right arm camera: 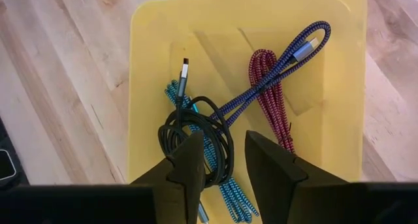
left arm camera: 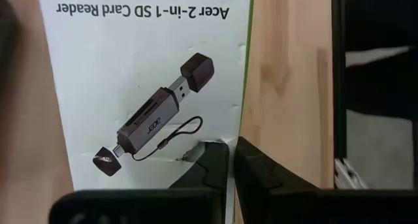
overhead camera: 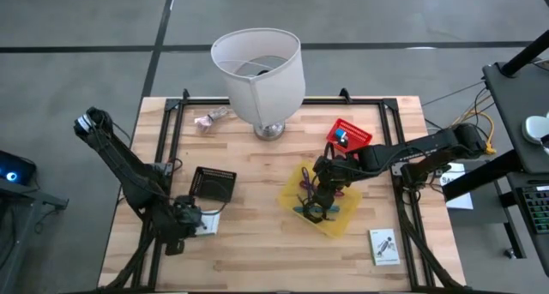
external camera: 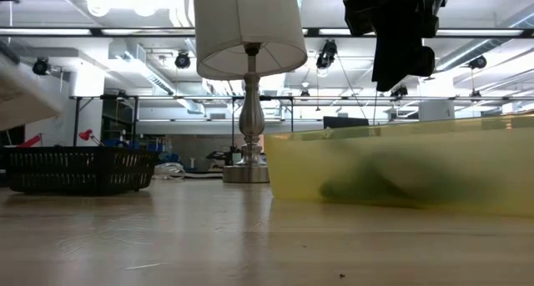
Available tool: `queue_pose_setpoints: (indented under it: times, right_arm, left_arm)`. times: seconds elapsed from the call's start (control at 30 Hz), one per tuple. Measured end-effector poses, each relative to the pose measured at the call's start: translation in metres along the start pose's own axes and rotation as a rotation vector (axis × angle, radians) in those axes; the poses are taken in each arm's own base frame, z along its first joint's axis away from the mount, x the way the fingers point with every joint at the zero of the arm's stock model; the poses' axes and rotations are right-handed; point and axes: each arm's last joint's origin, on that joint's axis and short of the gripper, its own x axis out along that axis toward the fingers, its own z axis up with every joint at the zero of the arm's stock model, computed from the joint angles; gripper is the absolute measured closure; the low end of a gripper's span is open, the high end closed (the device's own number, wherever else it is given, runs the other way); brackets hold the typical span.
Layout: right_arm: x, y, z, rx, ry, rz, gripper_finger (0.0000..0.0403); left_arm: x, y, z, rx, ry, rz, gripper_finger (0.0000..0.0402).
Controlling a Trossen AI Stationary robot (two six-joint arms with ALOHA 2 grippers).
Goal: Pick and place items into bin
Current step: Put the left white card reader box into the black bin
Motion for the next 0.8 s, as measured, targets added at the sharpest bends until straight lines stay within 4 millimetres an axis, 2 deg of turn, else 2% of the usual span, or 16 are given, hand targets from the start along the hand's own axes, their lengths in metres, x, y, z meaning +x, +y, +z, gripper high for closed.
queue_pose_setpoints:
  times: [0.37,0.6,0.8]
  right_arm:
    - [0.000,0.000,0.000,0.022,0.001,0.001,0.0303]
    - [0.000,0.000,0.000,0.024,0.001,0.001,0.0303]
    - [0.000,0.000,0.000,0.027,0.001,0.002,0.0303]
  left_arm:
    - [-0.012,0.021,0.034,0.100,-0.111,0.080,0.0401]
    - [-0.024,0.048,0.041,0.164,0.052,0.278,0.0401]
    - [-0.025,0.057,0.049,0.324,0.083,0.301,0.0401]
